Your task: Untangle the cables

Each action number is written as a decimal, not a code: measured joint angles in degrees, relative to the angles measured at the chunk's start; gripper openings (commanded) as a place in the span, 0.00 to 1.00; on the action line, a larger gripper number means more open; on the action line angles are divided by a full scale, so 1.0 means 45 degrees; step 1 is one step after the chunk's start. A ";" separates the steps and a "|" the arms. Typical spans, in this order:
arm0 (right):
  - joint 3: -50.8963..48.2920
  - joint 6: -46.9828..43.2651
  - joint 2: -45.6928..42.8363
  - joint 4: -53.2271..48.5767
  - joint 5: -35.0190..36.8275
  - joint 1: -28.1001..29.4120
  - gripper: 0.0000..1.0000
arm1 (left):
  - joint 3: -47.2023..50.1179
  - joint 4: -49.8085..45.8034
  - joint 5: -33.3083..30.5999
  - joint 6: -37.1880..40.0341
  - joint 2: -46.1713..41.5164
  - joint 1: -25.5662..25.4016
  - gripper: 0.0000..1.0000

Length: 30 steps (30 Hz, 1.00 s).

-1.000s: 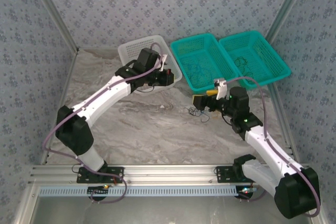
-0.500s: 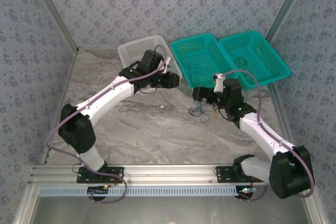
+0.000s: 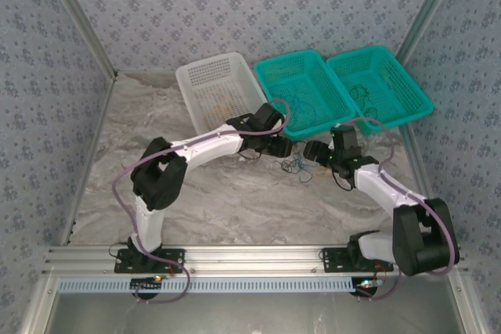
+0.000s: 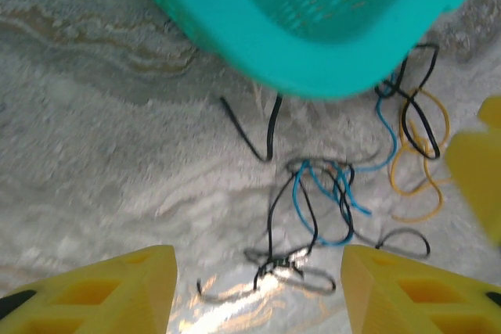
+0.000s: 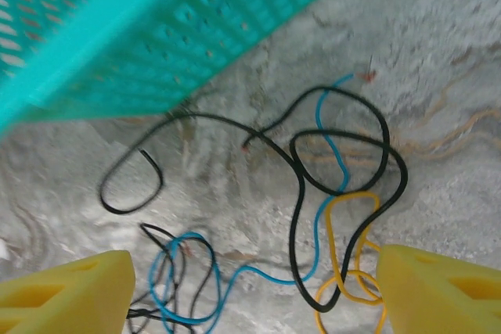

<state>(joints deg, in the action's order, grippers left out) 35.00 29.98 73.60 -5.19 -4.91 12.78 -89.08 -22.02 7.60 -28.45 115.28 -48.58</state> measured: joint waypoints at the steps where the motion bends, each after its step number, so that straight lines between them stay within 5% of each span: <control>1: -0.0112 0.0049 0.0136 0.0053 0.0000 0.0010 0.82 | -0.0155 0.0228 -0.0126 -0.0010 0.0253 -0.0010 0.53; 20: -0.1069 0.0544 0.0034 0.0243 0.0389 0.0024 0.84 | 0.0170 0.4235 -0.0962 -0.0209 0.1880 -0.0316 0.48; 30: -0.1132 0.0593 -0.0024 0.0345 0.0486 0.0024 0.85 | 0.2312 0.6513 -0.2409 0.0374 0.1715 -0.0903 0.52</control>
<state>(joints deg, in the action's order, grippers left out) 29.91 32.64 73.49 -3.64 -2.72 12.88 -78.67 7.29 -3.25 -26.76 123.00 -52.64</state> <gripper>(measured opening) 0.843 0.517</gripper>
